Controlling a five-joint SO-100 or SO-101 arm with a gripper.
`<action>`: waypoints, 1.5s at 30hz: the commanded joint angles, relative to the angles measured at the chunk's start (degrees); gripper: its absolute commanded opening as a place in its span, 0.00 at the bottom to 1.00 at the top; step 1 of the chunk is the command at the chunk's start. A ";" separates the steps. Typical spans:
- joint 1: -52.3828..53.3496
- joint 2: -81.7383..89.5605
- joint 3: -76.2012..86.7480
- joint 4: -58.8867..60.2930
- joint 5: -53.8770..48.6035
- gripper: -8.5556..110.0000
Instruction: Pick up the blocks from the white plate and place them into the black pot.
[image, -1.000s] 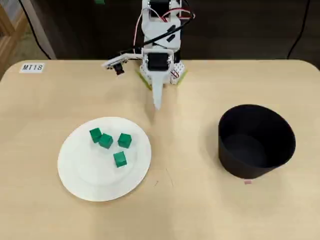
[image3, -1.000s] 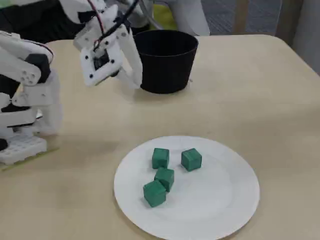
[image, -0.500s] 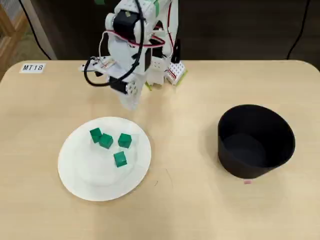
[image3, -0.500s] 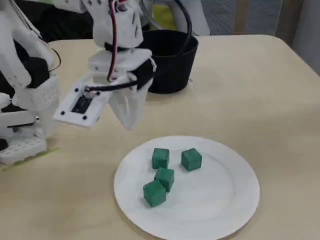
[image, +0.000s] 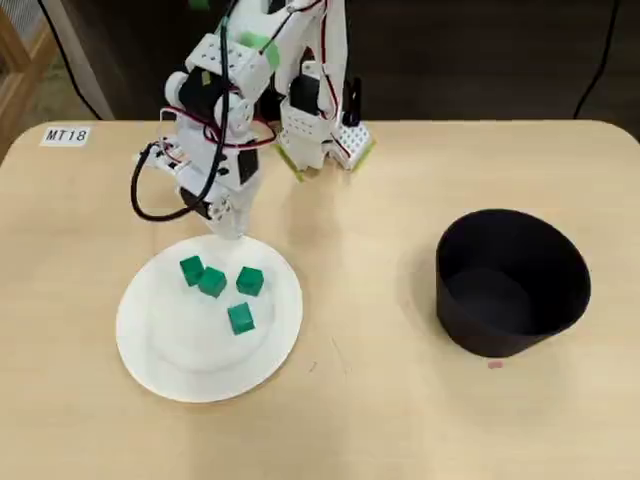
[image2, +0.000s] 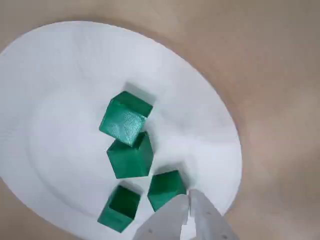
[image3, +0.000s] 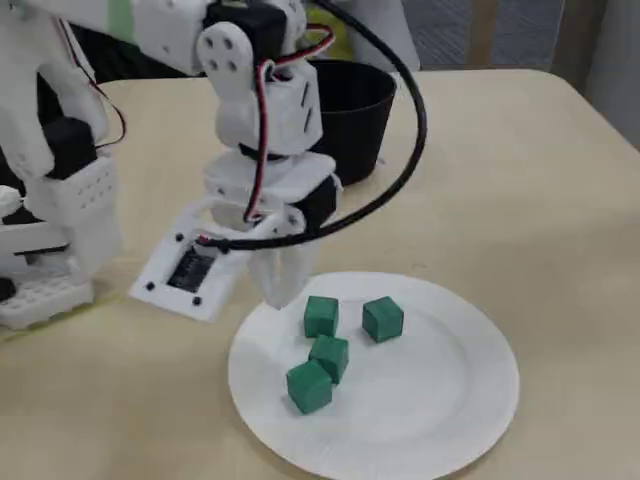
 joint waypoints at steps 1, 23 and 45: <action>0.62 -1.76 -5.80 -0.53 -2.99 0.05; 1.05 -9.32 -7.12 -2.02 -7.73 0.36; 0.62 -15.91 -9.67 -7.56 -7.56 0.13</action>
